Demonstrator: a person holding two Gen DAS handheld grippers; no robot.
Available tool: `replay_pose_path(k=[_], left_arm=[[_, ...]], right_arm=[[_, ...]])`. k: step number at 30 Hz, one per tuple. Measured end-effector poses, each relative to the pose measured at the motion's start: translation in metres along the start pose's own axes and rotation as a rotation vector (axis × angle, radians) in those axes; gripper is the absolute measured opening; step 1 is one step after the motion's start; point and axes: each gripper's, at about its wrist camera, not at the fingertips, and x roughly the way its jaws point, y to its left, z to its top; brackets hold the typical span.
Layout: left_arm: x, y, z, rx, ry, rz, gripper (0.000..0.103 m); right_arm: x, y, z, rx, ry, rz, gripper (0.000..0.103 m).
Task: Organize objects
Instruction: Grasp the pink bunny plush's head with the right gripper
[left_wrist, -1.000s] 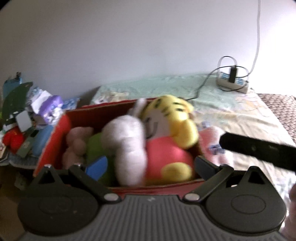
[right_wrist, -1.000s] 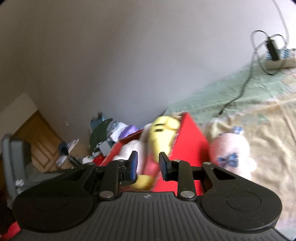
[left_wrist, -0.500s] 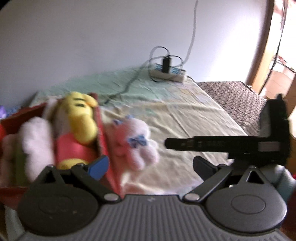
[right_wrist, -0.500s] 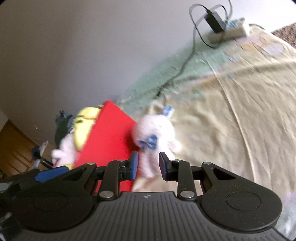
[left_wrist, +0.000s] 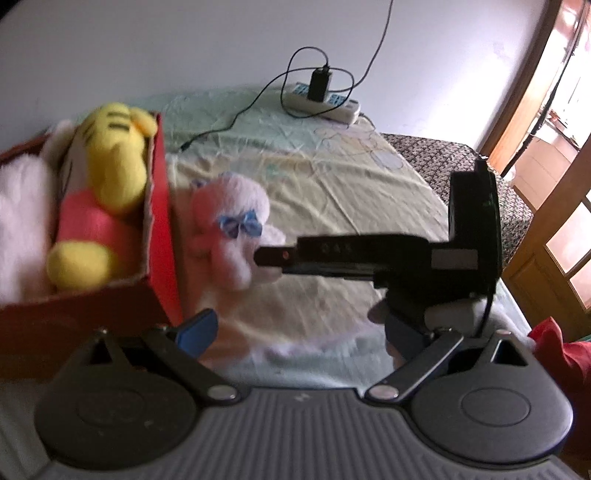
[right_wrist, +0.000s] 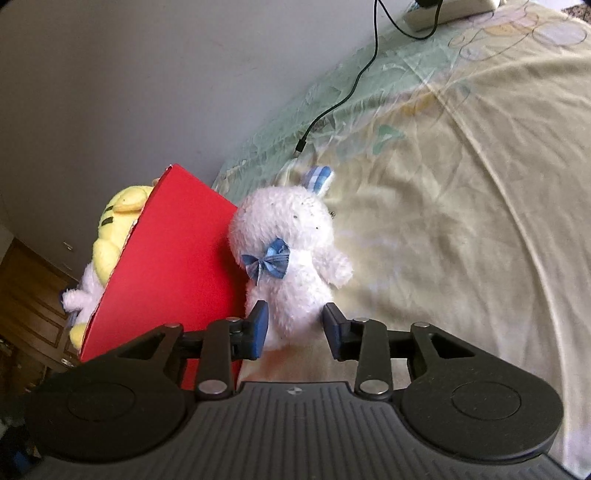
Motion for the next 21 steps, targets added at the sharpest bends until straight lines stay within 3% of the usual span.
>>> replay_pose_path(k=[2,9,10,16,21], left_arm=[[0.001,0.002,-0.003,-0.011,0.008,0.005,0.097],[0.001,0.003,-0.006,-0.03,0.022,-0.003,0.097],[0.001,0.004,-0.006,-0.03,0.022,-0.009,0.097],[-0.002,-0.001,-0.005,-0.011,0.02,-0.035,0.097],[0.002,-0.002,-0.005,-0.009,0.029,-0.04,0.097]], right_arm=[[0.001,-0.001,-0.001,0.008,-0.001,-0.001,0.021],[-0.018,-0.001,-0.009,0.013,-0.003,0.013,0.011],[-0.024,0.0,-0.012,0.006,0.002,0.017,0.0],[-0.059,0.002,-0.032,-0.041,0.018,-0.005,0.002],[-0.058,-0.008,-0.019,0.032,-0.029,0.008,0.024]])
